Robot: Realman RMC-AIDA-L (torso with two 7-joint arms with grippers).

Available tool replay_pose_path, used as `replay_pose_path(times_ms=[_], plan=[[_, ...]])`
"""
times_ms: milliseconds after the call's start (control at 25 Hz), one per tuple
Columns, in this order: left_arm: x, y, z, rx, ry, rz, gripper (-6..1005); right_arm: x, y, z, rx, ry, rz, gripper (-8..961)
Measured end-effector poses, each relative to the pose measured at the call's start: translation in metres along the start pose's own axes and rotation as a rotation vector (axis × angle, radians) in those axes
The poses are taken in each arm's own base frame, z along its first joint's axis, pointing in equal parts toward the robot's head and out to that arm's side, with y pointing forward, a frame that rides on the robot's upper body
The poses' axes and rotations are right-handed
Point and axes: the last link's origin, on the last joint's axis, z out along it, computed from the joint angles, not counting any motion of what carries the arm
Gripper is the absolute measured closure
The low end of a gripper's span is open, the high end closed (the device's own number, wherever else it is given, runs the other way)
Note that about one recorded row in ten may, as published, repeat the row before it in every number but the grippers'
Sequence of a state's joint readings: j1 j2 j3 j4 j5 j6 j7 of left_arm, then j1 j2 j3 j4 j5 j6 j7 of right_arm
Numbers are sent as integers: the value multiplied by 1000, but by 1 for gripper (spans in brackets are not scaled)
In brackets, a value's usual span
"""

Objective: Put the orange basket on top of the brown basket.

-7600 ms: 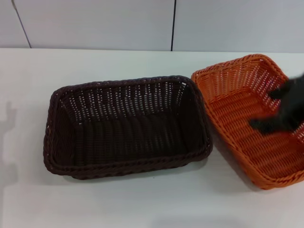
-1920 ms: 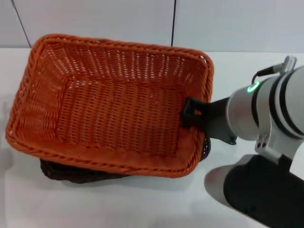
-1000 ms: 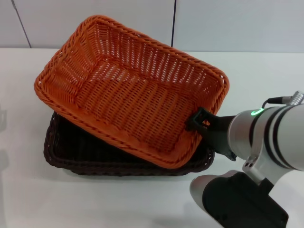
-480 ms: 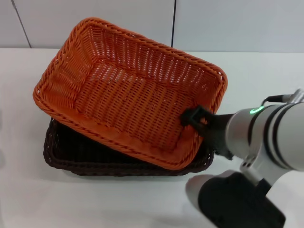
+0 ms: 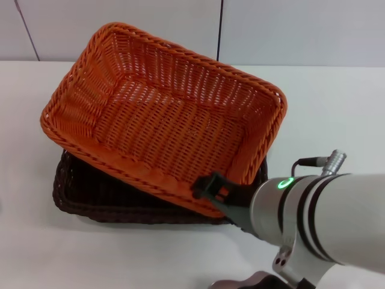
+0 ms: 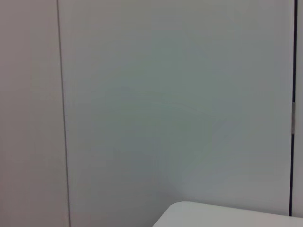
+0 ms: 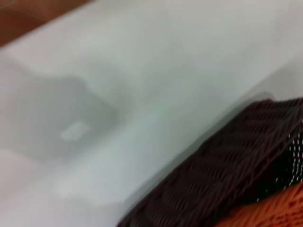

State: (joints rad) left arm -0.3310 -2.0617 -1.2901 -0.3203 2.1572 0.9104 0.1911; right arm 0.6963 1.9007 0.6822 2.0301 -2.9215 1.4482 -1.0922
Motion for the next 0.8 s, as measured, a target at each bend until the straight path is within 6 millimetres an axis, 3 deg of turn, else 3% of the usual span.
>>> replay_pose_path(times_ms=[480,800], plan=[[0,0,1,0,-2,5,242,-27,-7,3,67,-91,-39,336],[-1,0,1,-3,-4,8,243,-35,-13,3,133,-143,-9,336]])
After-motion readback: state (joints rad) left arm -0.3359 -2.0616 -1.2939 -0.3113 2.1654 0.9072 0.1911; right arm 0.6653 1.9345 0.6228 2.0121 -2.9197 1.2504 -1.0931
